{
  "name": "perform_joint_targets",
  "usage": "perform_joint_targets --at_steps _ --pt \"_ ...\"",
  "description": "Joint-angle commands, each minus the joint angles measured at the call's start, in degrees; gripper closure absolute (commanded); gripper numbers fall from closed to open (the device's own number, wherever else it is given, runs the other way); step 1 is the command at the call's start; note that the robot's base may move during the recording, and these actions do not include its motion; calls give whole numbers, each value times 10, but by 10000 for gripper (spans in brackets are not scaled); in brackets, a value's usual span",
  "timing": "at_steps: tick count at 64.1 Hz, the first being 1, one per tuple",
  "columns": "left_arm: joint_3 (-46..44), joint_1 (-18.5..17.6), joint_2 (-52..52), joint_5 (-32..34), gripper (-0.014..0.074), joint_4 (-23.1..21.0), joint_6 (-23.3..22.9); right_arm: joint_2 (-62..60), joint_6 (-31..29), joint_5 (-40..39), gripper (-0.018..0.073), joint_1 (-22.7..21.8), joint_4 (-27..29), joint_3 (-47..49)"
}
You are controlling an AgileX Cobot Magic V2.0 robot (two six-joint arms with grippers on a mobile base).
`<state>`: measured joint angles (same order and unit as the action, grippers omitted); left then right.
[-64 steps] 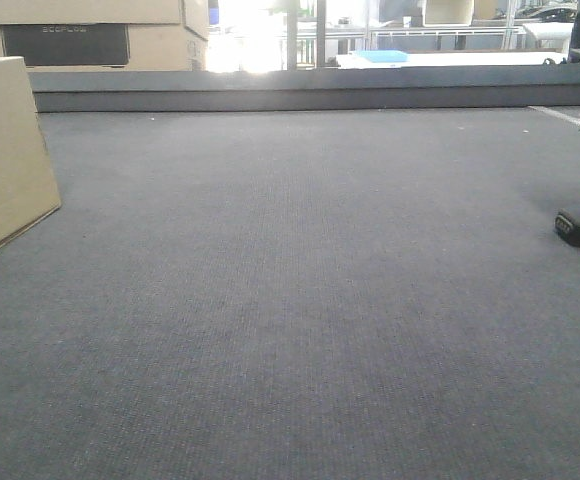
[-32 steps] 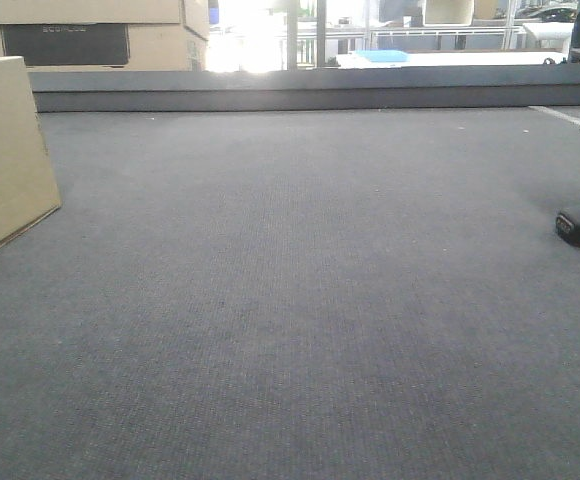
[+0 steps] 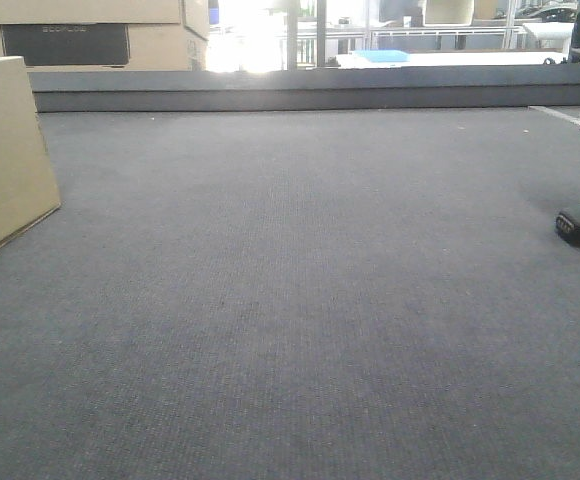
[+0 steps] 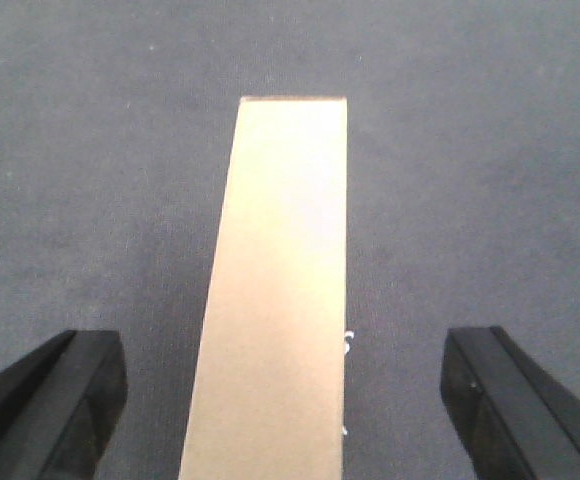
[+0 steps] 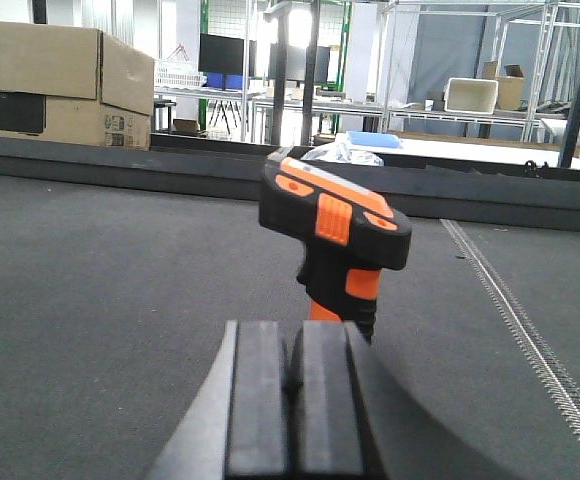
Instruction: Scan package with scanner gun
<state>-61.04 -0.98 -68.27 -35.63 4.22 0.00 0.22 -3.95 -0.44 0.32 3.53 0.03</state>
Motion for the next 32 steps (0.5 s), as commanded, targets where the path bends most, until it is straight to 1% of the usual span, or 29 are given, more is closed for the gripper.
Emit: perform_joint_targets --at_steps 1,11,21,32 --pt "-4 -3 -15 -5 66 -1 0 -2 2 -13 727 3 0 0" --pt "-4 -3 -39 -11 66 -10 0 -2 2 -13 727 3 0 0" --pt "-4 -3 -58 -58 66 -12 0 -2 2 -13 727 3 0 0" --pt "-4 -3 -81 -93 66 -12 0 -2 2 -13 727 3 0 0"
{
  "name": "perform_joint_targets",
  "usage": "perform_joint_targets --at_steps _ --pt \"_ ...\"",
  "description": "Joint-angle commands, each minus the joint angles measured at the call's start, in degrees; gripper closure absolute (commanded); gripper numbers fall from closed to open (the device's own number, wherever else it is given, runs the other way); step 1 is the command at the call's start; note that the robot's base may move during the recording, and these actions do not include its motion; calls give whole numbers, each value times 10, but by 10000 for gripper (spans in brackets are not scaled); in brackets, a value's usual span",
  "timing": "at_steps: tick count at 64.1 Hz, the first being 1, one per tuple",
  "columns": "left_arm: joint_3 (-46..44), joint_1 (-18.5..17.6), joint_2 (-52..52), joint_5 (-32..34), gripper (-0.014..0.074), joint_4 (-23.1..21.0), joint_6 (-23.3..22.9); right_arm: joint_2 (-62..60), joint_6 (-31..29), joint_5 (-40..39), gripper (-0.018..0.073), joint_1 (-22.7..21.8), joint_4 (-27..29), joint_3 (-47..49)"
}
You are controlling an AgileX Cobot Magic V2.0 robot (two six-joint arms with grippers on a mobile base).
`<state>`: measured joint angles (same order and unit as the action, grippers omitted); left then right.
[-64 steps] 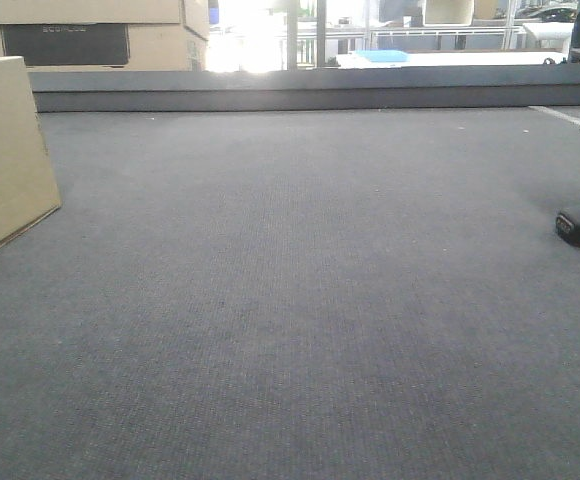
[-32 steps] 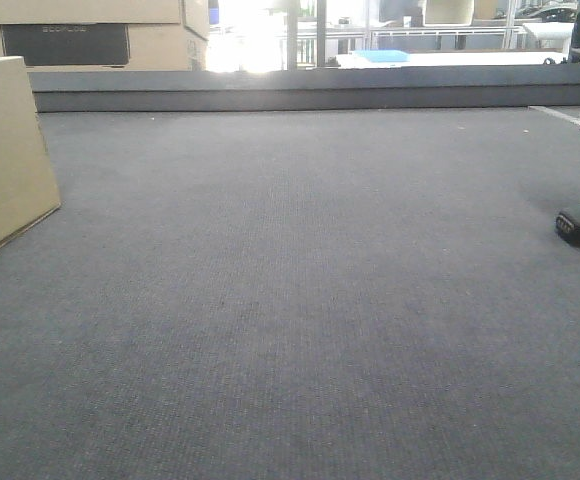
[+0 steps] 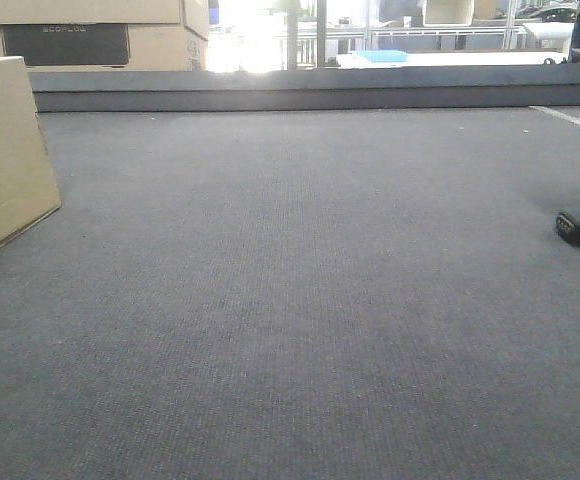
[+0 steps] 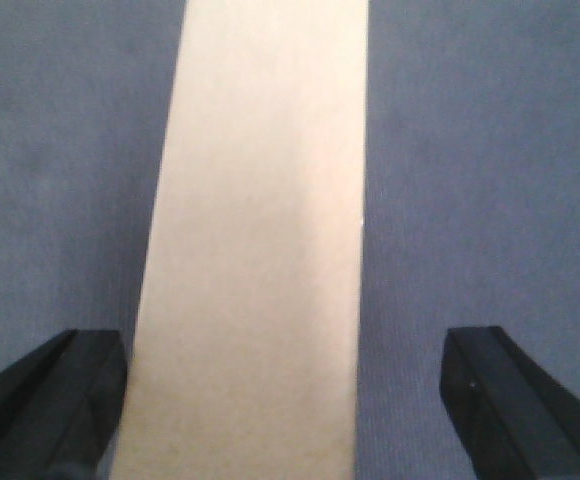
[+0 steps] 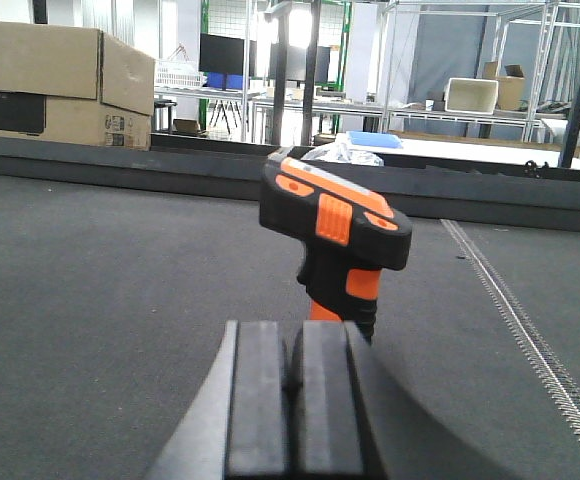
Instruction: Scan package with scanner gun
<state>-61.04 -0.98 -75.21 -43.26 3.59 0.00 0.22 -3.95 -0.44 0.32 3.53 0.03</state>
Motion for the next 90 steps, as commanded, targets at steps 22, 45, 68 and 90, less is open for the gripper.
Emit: perform_joint_targets --at_steps 22,45,68,90 --pt "-4 -3 -41 -36 67 -9 0 -2 2 -13 727 3 0 0" --pt "-4 -3 -41 -49 650 -11 0 -2 2 -13 727 3 0 0" --pt "-84 -4 -40 -108 707 -93 -107 -2 2 -13 727 3 0 0" --pt "-87 -108 -40 -44 707 -94 -252 -2 2 -13 727 3 0 0"
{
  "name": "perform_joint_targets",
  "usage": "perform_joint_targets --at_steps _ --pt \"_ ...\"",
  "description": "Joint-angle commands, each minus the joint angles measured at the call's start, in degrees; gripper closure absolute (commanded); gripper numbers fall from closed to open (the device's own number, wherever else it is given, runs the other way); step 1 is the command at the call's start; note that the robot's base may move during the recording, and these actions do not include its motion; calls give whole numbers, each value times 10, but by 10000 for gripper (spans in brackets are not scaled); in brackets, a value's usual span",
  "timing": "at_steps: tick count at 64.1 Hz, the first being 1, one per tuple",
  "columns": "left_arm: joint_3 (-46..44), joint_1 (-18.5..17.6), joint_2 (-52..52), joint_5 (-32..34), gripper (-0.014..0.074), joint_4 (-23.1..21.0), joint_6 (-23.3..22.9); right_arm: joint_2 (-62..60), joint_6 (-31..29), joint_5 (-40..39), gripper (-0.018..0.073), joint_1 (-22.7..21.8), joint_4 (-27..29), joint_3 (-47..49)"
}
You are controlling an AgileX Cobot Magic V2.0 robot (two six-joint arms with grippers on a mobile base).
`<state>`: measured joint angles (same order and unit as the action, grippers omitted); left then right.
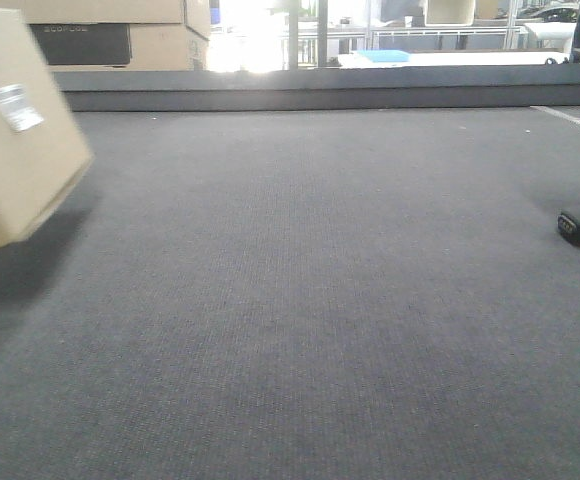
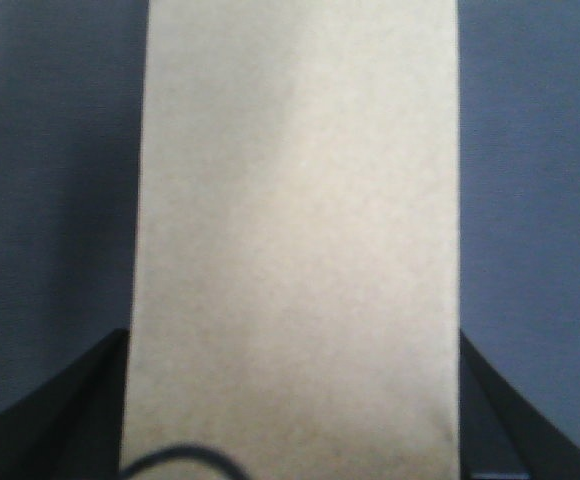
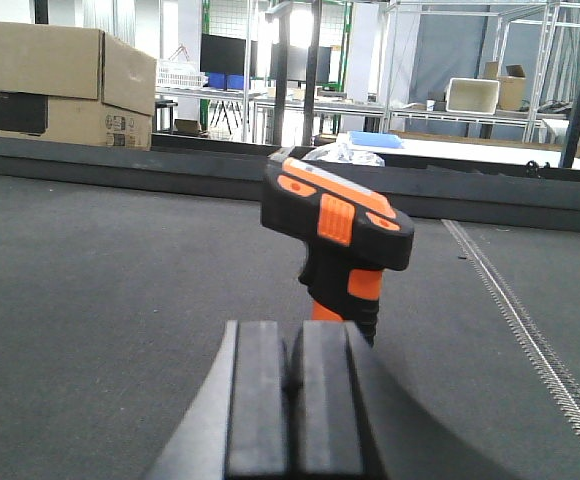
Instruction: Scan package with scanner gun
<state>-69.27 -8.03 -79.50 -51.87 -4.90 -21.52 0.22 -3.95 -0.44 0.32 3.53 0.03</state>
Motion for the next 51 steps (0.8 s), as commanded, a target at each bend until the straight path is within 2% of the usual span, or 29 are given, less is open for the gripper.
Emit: perform_joint_targets --at_steps 1,7,14,22,36,45,51 --pt "-5 -50 3 48 707 -9 -42 -2 2 -13 727 3 0 0" --pt "-5 -102 2 86 707 -9 -82 -2 2 -13 727 3 0 0" --pt "-5 -147 -6 126 707 -8 -129 -2 2 -13 727 3 0 0" --pt "-5 -183 -35 143 707 -8 -142 -2 2 -18 727 3 0 0" --pt "-5 -192 -55 157 707 -7 -151 -2 2 -18 727 3 0 0" --pt "-5 -193 -55 155 707 -9 -151 -2 2 -86 727 3 1 0" --pt "-5 -204 -55 152 707 -9 -145 -2 2 -32 727 3 3 19"
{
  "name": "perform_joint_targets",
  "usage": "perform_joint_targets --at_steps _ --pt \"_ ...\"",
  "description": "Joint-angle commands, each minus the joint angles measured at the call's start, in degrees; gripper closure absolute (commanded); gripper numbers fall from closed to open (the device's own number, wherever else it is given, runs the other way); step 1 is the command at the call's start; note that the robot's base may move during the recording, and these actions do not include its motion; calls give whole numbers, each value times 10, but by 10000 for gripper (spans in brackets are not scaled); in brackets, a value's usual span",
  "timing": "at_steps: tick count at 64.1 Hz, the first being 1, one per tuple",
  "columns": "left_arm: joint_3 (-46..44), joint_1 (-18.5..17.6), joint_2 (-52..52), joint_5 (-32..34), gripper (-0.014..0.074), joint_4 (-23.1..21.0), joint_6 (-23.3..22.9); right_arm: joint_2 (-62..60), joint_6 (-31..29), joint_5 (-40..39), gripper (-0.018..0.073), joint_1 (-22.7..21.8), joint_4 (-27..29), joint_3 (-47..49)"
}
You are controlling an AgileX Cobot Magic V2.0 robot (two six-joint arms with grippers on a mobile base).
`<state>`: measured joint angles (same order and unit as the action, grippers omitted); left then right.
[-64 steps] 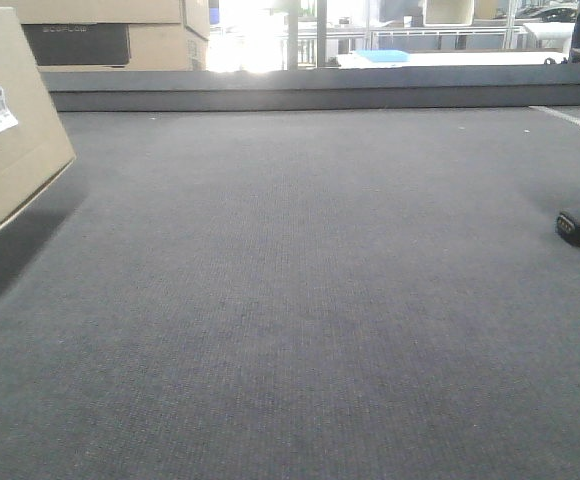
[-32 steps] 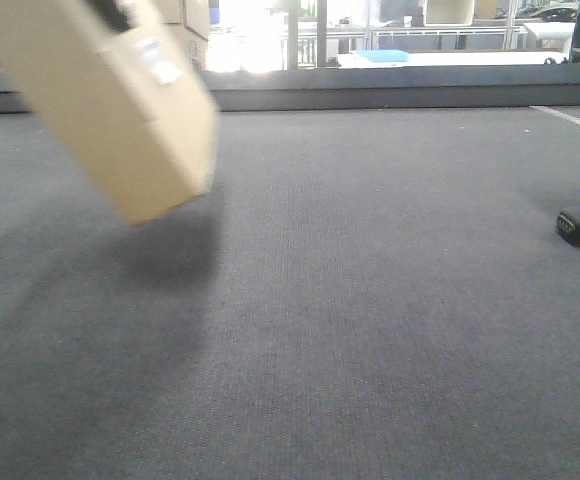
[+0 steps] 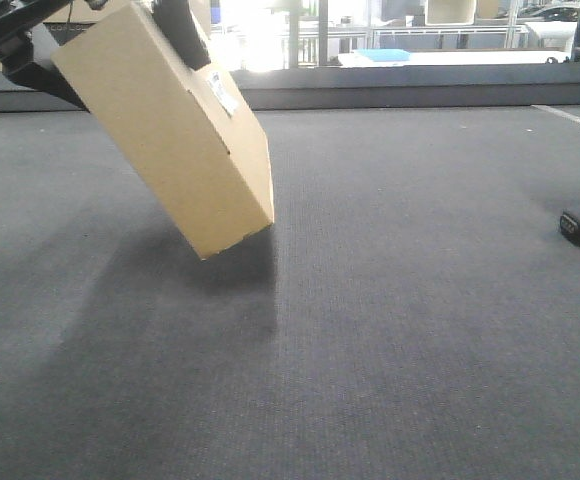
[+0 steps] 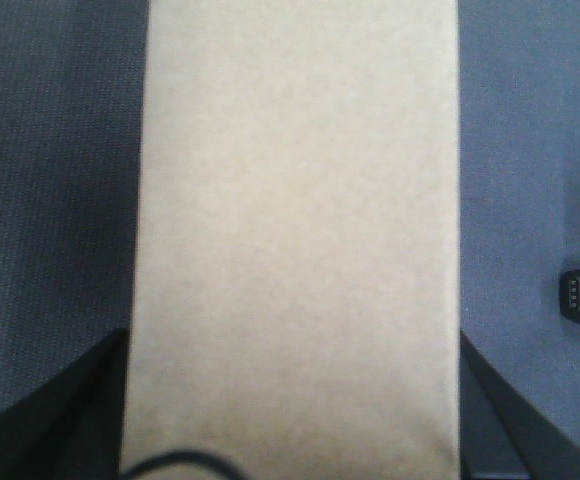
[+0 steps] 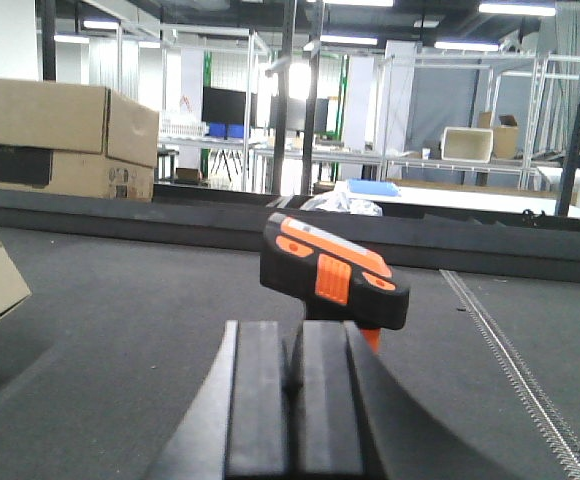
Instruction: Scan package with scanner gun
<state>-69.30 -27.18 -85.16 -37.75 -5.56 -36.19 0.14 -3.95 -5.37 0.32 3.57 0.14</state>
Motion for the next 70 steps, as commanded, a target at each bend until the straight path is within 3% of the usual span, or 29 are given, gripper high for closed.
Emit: perform_joint_targets --at_steps 1,9,24,38,56,70 --pt "-4 -15 2 11 707 -2 2 -1 2 30 727 3 2 24" --pt "-4 -36 2 13 707 3 2 9 2 96 727 3 2 79" --pt "-4 -38 2 13 707 3 2 132 2 197 727 3 2 177" --pt "-4 -38 2 29 707 3 2 242 2 79 727 3 2 192" --pt "-4 -38 2 29 707 3 2 255 2 -27 727 3 2 192" --pt "-4 -38 2 29 707 3 2 308 4 9 727 3 22 194"
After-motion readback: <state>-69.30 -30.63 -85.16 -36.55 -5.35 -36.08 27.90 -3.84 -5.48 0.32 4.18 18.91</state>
